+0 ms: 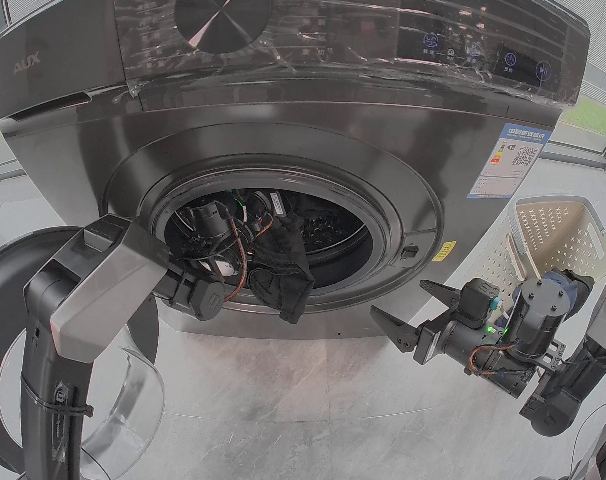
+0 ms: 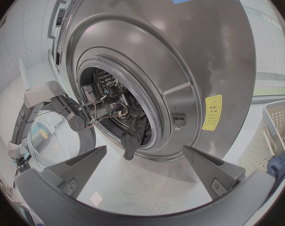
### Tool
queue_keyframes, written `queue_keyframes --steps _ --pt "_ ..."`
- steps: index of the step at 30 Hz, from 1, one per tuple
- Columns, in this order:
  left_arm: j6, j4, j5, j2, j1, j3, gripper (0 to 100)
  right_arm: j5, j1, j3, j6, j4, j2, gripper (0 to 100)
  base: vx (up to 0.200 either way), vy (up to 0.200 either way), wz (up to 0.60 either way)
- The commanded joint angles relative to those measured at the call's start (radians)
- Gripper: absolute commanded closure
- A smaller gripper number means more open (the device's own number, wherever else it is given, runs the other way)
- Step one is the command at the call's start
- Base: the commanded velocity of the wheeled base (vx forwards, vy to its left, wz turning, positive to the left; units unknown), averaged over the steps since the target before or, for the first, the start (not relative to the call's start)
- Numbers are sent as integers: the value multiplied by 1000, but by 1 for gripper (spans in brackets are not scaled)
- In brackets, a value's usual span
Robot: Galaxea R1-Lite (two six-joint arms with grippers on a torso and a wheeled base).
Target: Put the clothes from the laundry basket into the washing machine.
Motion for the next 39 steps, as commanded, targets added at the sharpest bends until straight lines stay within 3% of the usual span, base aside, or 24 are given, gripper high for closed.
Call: queue_keyframes --steps 1,3,4,10,14,27,28,35,38,39 --pt "0 7 6 25 5 -25 100 0 4 0 1 -1 3 0 0 0 0" --pt "-2 9 6 22 5 -16 100 0 3 0 1 -1 3 0 0 0 0" --pt "-2 10 6 20 5 -8 0 0 3 0 1 -1 3 0 0 0 0" --pt "-13 67 -8 -32 -6 102 0 2 4 0 1 -1 6 0 0 0 0" --pt "-13 162 -35 -56 -15 191 0 3 4 -3 1 -1 6 0 0 0 0" --pt "3 257 -41 -30 -40 240 0 3 4 -7 -1 -1 6 0 0 0 0" --pt "3 260 -41 -29 -40 239 100 3 4 -7 1 -2 6 0 0 0 0" --pt "-6 251 -25 22 -38 113 100 3 9 -12 1 -2 5 0 0 0 0" --pt "-13 240 9 46 -32 24 100 5 9 -13 1 -2 5 0 0 0 0" --pt "-25 222 49 72 -28 -60 100 3 9 -15 1 -2 5 0 0 0 0"
